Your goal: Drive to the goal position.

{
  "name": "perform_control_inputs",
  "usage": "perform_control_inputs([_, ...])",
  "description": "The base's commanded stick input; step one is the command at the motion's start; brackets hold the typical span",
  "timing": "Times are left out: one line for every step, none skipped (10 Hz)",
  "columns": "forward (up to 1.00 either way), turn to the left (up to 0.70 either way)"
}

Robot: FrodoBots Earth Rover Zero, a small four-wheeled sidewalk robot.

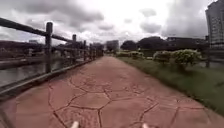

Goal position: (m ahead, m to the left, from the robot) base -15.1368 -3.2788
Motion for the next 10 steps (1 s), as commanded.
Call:
perform_control_inputs([0.7,0.0])
perform_control_inputs([0.7,0.0])
perform_control_inputs([0.7,0.0])
perform_control_inputs([0.7,0.0])
perform_control_inputs([0.7,0.0])
perform_control_inputs([0.7,0.0])
perform_control_inputs([0.7,0.0])
perform_control_inputs([0.7,0.0])
perform_control_inputs([0.7,0.0])
perform_control_inputs([0.7,0.0])
